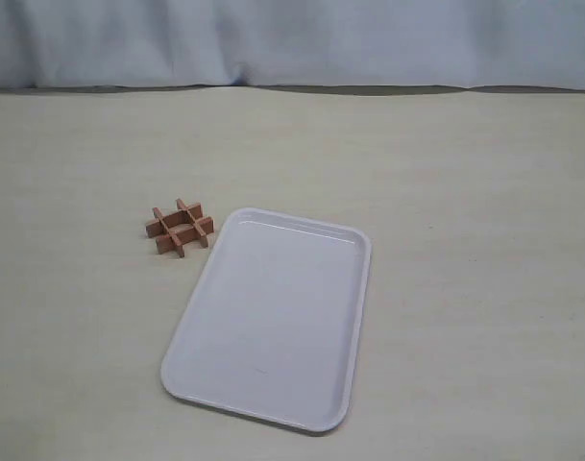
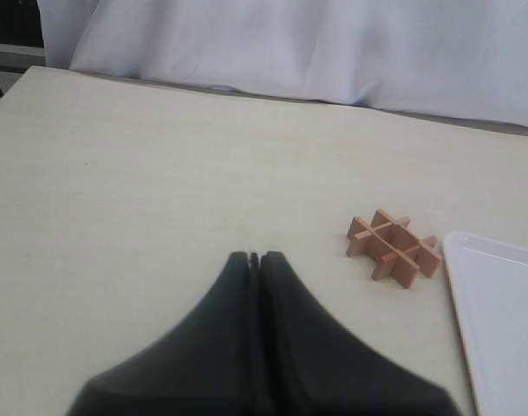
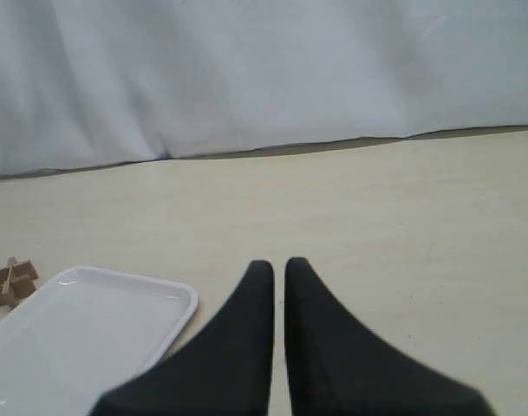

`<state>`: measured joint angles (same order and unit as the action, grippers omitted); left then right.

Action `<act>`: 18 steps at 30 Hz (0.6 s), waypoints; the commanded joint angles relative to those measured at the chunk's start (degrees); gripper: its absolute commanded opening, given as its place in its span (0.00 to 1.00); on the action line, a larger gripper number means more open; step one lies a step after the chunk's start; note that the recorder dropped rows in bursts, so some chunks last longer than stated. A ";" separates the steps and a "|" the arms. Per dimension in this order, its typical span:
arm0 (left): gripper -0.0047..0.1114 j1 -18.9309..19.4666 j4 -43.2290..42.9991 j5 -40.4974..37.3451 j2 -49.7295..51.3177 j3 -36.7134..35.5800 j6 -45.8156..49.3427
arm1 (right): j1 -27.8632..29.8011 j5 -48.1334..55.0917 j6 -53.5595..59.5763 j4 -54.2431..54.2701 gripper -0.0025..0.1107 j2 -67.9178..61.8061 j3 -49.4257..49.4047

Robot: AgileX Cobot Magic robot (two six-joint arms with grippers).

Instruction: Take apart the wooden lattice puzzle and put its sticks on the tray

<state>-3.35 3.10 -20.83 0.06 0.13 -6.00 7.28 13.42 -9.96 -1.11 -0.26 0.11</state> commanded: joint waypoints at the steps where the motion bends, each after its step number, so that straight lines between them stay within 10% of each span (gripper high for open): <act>1: 0.04 -0.05 -0.04 0.55 -0.06 -0.13 -0.15 | -0.08 0.12 0.18 0.09 0.06 0.26 -0.11; 18: 0.04 -0.05 -0.04 0.55 -0.06 -0.13 -0.15 | -0.08 -13.09 0.18 0.07 0.06 0.26 -0.11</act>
<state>-3.35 3.10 -20.83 0.06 0.13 -6.00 7.28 8.45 -9.96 -1.11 -0.26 0.11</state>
